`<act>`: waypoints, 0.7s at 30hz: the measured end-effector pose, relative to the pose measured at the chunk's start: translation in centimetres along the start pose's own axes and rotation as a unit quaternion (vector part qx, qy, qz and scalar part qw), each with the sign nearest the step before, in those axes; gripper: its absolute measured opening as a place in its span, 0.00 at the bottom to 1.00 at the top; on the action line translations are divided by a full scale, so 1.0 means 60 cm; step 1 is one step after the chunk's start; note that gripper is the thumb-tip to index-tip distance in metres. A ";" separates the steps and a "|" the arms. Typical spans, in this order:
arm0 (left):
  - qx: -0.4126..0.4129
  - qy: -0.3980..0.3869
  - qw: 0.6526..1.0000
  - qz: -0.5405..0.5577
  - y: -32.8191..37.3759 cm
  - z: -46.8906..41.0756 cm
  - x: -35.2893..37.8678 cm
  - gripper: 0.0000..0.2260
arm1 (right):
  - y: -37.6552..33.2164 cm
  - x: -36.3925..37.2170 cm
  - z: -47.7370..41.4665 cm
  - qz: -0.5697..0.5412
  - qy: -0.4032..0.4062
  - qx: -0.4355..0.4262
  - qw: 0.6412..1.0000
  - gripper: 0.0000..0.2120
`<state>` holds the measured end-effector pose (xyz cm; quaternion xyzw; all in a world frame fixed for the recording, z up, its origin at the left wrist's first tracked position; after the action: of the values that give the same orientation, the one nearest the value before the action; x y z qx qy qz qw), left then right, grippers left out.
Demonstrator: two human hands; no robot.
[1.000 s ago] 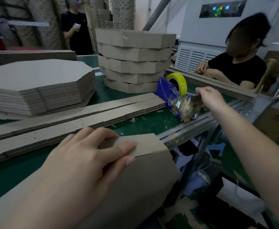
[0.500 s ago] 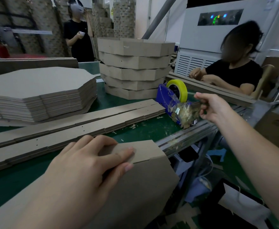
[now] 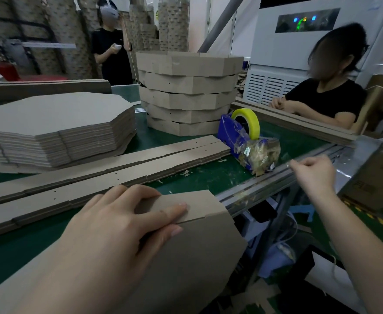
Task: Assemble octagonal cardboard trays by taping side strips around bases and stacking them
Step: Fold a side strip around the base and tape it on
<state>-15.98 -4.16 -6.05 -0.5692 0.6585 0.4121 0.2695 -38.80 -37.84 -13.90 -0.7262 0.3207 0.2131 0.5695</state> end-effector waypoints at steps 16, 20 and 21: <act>0.005 0.002 1.000 -0.012 0.001 0.002 0.004 0.14 | -0.193 0.032 0.408 -0.441 -0.278 -0.022 0.853 0.11; 0.008 0.006 1.000 -0.011 0.001 0.005 0.003 0.13 | -0.188 0.063 0.429 -0.463 -0.291 0.090 0.832 0.18; 0.010 0.006 1.000 -0.007 0.001 0.006 0.003 0.13 | -0.187 0.065 0.431 -0.464 -0.288 0.100 0.832 0.19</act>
<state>-16.11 -3.96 -6.37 -0.5738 0.6601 0.3998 0.2741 -26.67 -12.15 -15.50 -0.6343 -0.2128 0.0895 0.7378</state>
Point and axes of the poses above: each hand's wrist, its own z-axis away from the middle knuckle, its own x-axis out of the palm, y = z × x, the point moved 8 cm from there along -z, towards the middle knuckle, and after that the axes turned 12 degrees about z, right-handed, at the moved point
